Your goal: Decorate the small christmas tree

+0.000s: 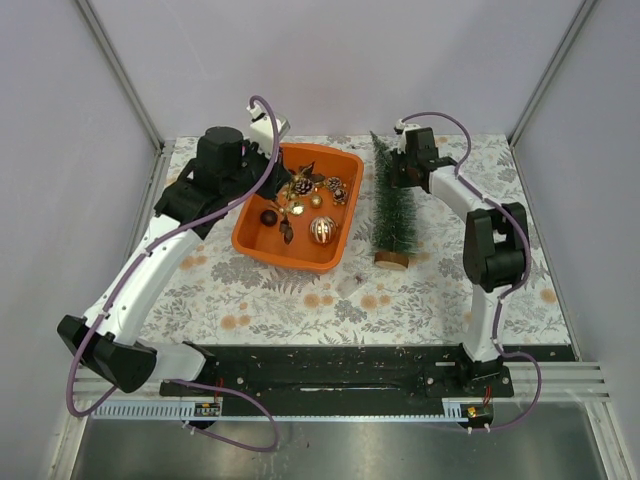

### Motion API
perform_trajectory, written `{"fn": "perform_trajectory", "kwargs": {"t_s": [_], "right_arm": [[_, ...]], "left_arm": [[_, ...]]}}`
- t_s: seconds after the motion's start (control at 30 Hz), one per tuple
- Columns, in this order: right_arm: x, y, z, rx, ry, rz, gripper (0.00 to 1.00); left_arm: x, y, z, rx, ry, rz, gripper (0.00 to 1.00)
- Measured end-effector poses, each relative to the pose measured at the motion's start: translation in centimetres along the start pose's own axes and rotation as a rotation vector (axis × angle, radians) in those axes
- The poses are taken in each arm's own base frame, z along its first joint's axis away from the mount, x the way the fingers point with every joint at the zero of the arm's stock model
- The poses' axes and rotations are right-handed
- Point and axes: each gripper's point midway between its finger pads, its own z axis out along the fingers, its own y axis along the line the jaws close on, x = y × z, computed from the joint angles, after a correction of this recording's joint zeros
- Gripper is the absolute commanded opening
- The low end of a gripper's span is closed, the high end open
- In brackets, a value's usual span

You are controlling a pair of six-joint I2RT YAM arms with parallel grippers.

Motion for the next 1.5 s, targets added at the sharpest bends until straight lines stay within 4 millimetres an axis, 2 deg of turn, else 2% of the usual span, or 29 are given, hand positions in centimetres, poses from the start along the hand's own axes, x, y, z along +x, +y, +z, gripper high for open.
{"fn": "perform_trajectory", "kwargs": {"t_s": [0.13, 0.23, 0.3, 0.4, 0.5, 0.63, 0.73, 0.9, 1.0, 1.33, 1.5], "right_arm": [[-0.3, 0.7, -3.4, -0.036, -0.057, 0.017, 0.00], [-1.2, 1.7, -8.4, -0.075, -0.161, 0.022, 0.00], [-2.2, 2.4, -12.4, -0.110, -0.286, 0.012, 0.00], [-2.1, 3.5, -18.0, -0.164, -0.476, -0.022, 0.00], [-0.8, 4.3, -20.6, -0.205, -0.598, -0.051, 0.00], [2.8, 4.4, -19.9, -0.236, -0.610, -0.046, 0.00], [3.9, 4.6, -19.8, -0.257, -0.624, -0.013, 0.00], [5.0, 5.6, -22.9, -0.320, -0.740, 0.061, 0.00], [5.0, 5.5, -23.9, -0.332, -0.796, 0.109, 0.00], [2.3, 5.7, -24.9, -0.366, -0.914, 0.186, 0.00], [2.5, 5.8, -25.6, -0.383, -0.934, 0.197, 0.01]], "left_arm": [[0.8, 0.1, 0.0, -0.004, 0.019, -0.004, 0.02], [1.2, 0.1, 0.0, -0.004, 0.027, -0.006, 0.03], [1.4, 0.0, -0.1, -0.005, 0.032, -0.006, 0.03], [1.8, 0.0, -0.3, -0.005, 0.036, -0.007, 0.03], [1.8, 0.0, -0.5, -0.005, 0.035, -0.007, 0.03], [1.6, -0.1, -0.8, -0.004, 0.026, -0.007, 0.04], [1.5, -0.1, -0.9, -0.005, 0.022, -0.005, 0.04], [1.8, -0.1, -0.9, -0.005, 0.024, -0.007, 0.04], [2.1, -0.1, -0.8, -0.004, 0.033, -0.010, 0.05], [2.1, -0.1, -0.8, -0.004, 0.033, -0.010, 0.05], [2.4, -0.1, -0.7, -0.003, 0.041, -0.012, 0.06]]}}
